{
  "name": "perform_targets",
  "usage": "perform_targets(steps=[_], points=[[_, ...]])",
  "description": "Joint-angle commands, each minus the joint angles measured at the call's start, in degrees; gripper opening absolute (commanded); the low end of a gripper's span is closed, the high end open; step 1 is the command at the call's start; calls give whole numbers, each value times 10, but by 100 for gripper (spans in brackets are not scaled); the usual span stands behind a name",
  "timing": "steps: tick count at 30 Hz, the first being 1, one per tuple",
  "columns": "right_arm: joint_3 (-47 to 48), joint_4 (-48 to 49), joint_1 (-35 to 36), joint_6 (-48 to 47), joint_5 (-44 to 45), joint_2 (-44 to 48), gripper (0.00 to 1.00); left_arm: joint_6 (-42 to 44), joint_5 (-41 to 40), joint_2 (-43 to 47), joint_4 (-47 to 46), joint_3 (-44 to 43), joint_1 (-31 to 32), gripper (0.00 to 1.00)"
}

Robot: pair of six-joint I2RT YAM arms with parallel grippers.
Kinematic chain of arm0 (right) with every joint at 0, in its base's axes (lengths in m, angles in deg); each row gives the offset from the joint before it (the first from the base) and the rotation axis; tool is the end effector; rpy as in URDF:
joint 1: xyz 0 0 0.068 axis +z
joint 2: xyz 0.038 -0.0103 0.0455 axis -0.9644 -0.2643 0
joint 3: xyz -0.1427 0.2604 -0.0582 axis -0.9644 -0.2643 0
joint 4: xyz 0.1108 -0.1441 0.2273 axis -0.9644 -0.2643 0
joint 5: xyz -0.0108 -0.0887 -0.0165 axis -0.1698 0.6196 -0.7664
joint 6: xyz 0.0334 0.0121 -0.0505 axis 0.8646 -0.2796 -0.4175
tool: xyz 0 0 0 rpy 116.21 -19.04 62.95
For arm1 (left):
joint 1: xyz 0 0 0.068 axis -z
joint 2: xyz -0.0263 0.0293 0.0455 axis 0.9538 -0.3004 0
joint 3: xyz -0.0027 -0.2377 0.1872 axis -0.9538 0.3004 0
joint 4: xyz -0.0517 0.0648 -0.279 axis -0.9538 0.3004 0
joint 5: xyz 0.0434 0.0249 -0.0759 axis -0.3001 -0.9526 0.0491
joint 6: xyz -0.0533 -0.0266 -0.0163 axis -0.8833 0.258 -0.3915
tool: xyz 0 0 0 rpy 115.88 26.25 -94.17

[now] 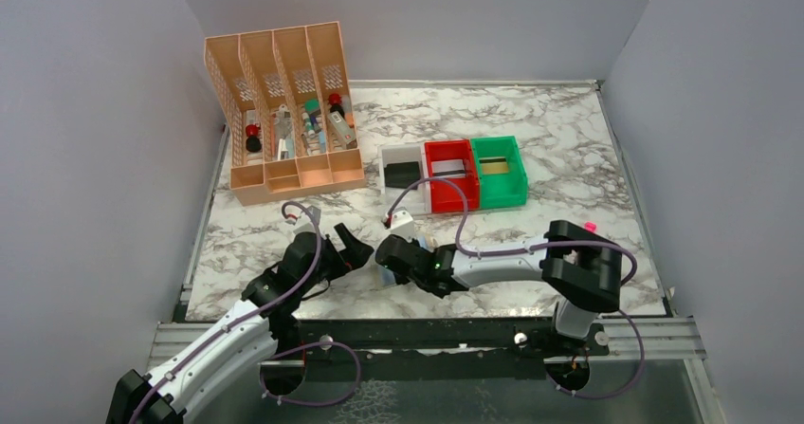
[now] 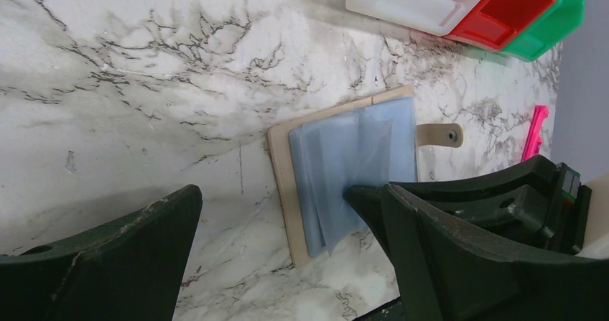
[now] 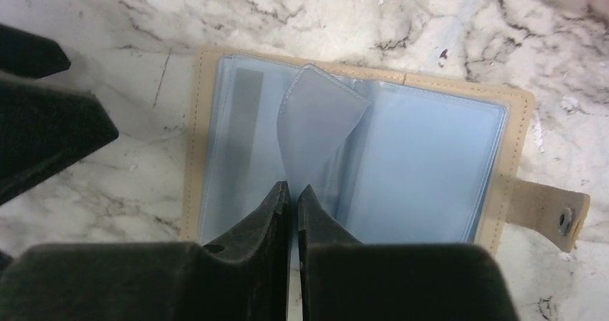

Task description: Take the credit cards out of the card holder

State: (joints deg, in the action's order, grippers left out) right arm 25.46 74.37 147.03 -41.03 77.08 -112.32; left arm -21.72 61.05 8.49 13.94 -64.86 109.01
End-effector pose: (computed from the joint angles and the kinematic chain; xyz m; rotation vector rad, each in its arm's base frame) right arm 0.1364 0.3577 0.1558 -0.5196 2.3157 0.3240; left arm 0.1220 -0.0845 0.1631 -0.3960 2.2257 -0.7782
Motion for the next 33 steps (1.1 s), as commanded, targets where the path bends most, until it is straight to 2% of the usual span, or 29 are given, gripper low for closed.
perform_targets(steps=[1,3,4,9,14,22,33], points=[[-47,19,-1,17,-68,32,10,17,30,-5,-27,3,-1,99],[-67,42,-5,30,-92,51,11,20,35,-10,-33,3,-1,99],[-71,48,-5,31,-96,57,15,19,38,-13,-35,4,-1,99],[-49,21,-5,12,-88,56,44,15,36,-20,-39,4,-1,99],[-36,12,-5,-13,-95,47,63,10,17,-6,-16,2,-1,99],[0,-18,-3,-43,-89,7,68,3,-3,26,9,4,-1,99],[25,-93,16,-24,24,-62,68,3,-2,10,2,2,-1,99]])
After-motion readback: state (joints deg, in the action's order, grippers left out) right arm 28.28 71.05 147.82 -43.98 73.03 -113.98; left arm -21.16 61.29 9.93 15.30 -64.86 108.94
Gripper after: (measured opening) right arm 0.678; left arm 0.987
